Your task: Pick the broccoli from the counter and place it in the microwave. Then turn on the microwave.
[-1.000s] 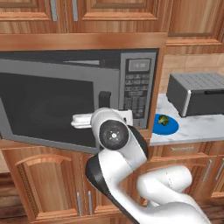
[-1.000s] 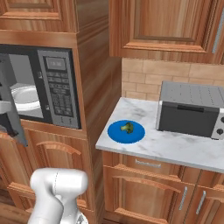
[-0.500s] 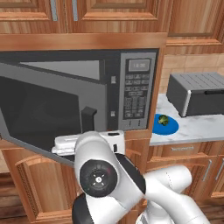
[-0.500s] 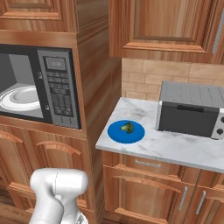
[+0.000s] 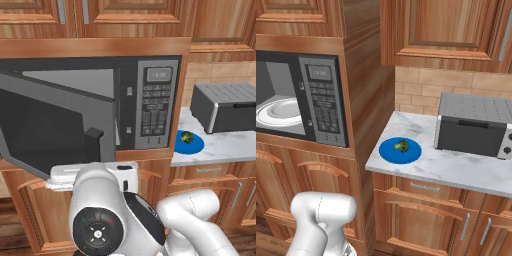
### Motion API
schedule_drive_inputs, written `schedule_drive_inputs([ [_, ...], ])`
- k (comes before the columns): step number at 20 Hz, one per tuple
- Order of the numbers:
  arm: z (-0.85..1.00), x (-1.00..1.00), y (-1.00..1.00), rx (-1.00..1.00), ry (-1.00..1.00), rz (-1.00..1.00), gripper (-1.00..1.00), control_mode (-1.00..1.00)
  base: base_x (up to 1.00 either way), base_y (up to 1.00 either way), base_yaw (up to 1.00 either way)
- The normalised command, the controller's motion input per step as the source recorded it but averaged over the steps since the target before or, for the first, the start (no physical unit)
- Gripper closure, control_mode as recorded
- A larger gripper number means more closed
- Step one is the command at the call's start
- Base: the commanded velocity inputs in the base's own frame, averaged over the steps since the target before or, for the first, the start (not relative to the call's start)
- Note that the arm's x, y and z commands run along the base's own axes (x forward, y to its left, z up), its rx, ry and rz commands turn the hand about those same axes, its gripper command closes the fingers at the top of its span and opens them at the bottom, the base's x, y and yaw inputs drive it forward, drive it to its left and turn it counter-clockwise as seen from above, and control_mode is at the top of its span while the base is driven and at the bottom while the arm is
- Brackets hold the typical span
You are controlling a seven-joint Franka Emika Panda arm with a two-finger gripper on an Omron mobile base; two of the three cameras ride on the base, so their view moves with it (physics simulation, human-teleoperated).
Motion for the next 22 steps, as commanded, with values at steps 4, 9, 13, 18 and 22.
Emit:
schedule_drive_inputs([
  [4,0.23,-0.61,0.0,0.06,-0.06,0.0,-1.0,-1.0,0.0,0.0,0.0],
  [9,0.44,-0.72,-0.19,0.1,-0.04,0.0,-1.0,-1.0,0.0,0.0,0.0],
  [13,0.68,-0.44,-0.66,0.25,0.01,0.05,-1.0,-1.0,0.0,0.0,0.0],
  [18,0.77,-0.06,-0.86,0.32,0.09,0.01,-1.0,-1.0,0.0,0.0,0.0],
  [22,0.54,0.0,-0.89,0.34,0.17,0.02,-1.0,-1.0,0.0,0.0,0.0],
])
